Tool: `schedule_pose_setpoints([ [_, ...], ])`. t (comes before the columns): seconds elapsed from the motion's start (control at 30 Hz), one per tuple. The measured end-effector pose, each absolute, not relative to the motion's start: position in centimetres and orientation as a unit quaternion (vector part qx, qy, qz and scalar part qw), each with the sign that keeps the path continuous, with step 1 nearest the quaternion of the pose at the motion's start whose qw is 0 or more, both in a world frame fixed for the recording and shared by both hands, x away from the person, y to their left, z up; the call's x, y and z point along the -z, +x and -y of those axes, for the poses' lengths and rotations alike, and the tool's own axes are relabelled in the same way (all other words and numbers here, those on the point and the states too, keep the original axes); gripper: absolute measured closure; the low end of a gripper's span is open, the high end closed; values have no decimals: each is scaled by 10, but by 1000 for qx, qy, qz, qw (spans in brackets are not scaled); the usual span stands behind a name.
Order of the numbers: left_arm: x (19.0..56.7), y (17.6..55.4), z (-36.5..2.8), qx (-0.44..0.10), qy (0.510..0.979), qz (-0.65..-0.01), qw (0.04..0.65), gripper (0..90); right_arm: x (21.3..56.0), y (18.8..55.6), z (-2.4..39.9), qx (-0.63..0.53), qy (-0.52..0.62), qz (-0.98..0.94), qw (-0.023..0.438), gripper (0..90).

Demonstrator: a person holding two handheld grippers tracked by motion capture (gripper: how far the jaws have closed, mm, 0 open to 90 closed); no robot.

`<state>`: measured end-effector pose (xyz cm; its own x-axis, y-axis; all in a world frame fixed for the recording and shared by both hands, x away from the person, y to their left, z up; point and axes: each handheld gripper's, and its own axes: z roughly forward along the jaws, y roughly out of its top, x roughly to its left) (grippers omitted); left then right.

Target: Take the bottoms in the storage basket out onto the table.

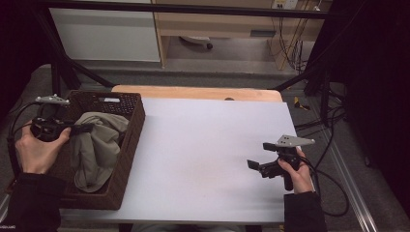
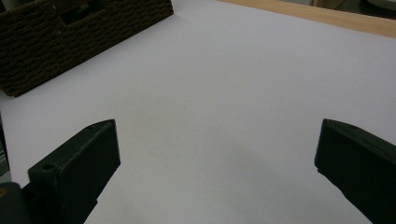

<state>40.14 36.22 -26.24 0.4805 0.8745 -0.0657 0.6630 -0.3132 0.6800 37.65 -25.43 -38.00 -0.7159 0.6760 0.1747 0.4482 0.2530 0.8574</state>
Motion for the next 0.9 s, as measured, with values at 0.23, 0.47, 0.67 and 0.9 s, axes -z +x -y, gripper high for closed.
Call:
schedule_pose_setpoints([
  [0.23, 255, 398, -363, -164, 794, -481, 335, 735, 380, 376, 255, -495, 359, -783, 115, 7],
  [0.47, 249, 396, -364, -166, 794, -478, 337, 735, 380, 376, 254, -495, 359, -783, 115, 7],
  [0.67, 245, 395, -365, -165, 794, -477, 340, 735, 380, 376, 255, -495, 359, -783, 115, 7],
  [0.9, 237, 392, -365, -167, 795, -472, 343, 734, 380, 376, 254, -495, 360, -783, 114, 7],
])
